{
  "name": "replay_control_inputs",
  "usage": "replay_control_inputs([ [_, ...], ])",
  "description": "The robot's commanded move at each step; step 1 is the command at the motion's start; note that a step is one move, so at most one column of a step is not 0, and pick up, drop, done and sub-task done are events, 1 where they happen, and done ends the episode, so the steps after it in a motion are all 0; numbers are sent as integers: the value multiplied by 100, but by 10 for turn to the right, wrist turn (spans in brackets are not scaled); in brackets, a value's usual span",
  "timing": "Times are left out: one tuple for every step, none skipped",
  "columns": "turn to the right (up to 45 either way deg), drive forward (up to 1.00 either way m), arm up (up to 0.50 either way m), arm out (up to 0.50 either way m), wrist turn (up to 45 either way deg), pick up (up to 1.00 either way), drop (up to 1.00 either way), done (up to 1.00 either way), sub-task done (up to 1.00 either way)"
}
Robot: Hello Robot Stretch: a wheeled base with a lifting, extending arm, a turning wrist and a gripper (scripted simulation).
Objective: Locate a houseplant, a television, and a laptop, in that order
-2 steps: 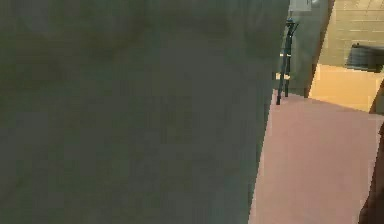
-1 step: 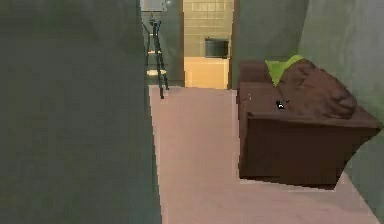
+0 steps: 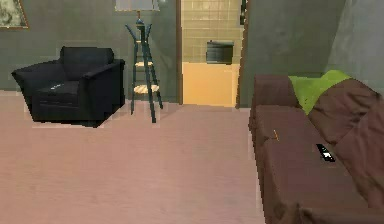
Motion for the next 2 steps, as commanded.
replay_control_inputs([
  [-120,0,0,0,0,0,0,0,0],
  [-30,0,0,0,0,0,0,0,0],
])
